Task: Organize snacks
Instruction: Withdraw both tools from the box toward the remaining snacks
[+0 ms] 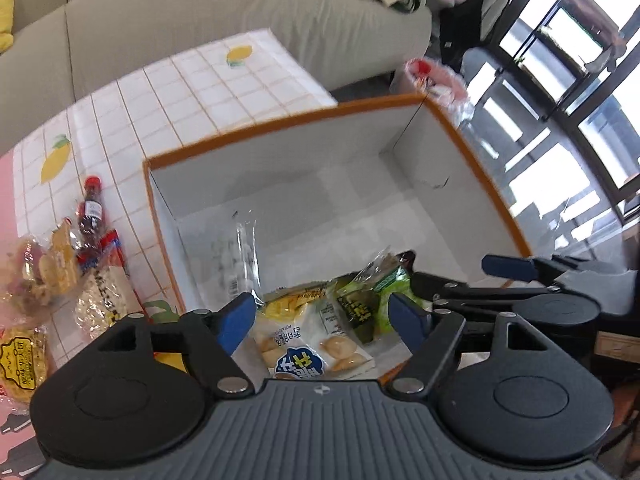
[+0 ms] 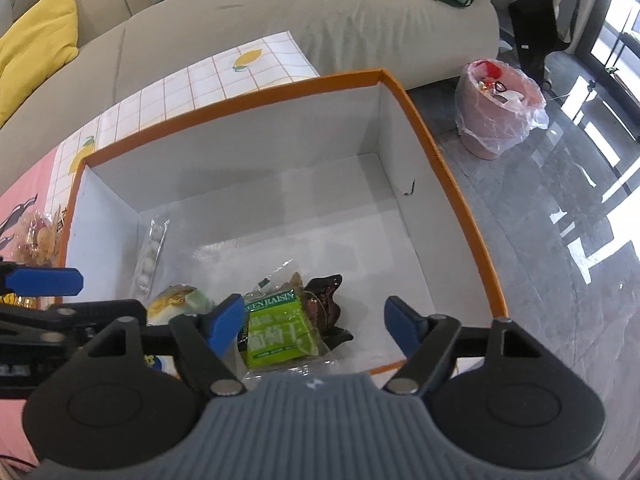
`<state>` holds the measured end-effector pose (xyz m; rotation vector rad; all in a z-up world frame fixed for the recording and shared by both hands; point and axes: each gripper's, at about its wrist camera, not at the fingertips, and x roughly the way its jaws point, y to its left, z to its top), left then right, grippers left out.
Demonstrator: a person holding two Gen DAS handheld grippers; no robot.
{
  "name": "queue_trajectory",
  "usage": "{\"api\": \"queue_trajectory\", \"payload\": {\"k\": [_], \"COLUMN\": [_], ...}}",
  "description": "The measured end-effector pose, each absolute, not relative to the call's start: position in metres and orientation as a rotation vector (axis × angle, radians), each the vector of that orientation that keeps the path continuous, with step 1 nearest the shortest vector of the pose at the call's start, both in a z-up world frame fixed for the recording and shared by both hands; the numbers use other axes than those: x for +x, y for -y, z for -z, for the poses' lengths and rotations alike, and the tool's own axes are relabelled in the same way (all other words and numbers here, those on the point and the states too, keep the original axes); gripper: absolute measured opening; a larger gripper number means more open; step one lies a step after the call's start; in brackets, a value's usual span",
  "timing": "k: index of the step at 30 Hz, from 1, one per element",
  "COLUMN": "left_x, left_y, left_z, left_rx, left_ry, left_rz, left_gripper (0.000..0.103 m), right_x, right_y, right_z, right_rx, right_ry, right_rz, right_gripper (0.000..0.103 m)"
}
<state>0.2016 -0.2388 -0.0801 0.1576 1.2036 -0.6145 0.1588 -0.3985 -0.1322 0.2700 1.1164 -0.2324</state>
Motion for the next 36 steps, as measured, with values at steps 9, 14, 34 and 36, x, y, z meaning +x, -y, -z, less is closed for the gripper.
{"api": "queue_trajectory", "payload": {"k": [9,14,34,36], "left_x": [0.169,0.148,0.113,0.115], "left_y": [0.206,0.18,0.032,0.018], "left_z": [0.022,0.0,0.019,0.028], "left_rx": [0.136,0.153,0.051,0.039], "left_ry": [-0.952,-0.815,-0.765,-0.784], "left_rz": [0.59,0.56,0.297,0.26], "left_gripper": [0.088,0.088,0.089,0.089], "right_x": [0.134,0.115,0.077,0.076], "right_y": [0.376,0.346,0.205,0.193], "right_z": [0.085,0.062,0.064,0.067], "right_rx": [0.297,0.287,0.145,0.121], "right_ry": [-0.921,-0.772,-0.644,-0.652], "right_rz": [0.284,0.255,0.039,0.01], "right_gripper": [0.088,0.095,0.1,0.1]}}
